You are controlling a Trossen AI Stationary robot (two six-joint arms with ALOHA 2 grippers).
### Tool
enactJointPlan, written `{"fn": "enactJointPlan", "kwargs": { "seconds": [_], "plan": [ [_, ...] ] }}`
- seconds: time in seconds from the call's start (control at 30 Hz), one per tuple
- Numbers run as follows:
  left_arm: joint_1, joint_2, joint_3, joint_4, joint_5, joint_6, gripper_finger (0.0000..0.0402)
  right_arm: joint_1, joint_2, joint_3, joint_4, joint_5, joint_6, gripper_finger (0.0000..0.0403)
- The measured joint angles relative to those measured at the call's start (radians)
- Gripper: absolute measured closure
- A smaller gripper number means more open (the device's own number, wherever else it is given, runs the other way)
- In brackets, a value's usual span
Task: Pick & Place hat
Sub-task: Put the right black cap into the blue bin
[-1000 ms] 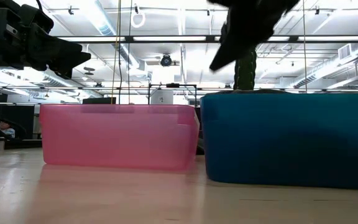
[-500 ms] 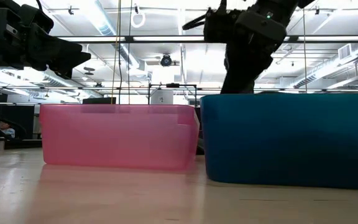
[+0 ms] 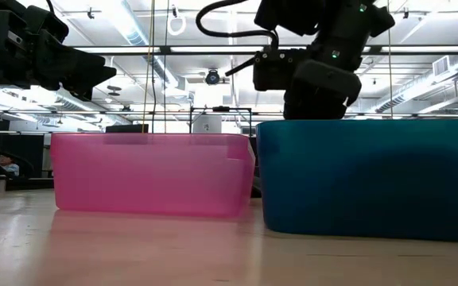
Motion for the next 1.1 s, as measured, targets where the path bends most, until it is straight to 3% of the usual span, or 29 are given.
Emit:
{"fn": "enactJointPlan", "kwargs": {
  "seconds": [0.7,1.1],
  "plan": [
    [0.000,0.000,0.000,0.000,0.000,0.000,0.0229,-0.019,-0.011,0.000,0.002,-0.044,0.017,0.0401],
    [0.000,0.000,0.000,0.000,0.000,0.000,0.0229,-0.019,-0.140,-0.001,-0.006,-0.033,0.009,0.0398]
  ]
}}
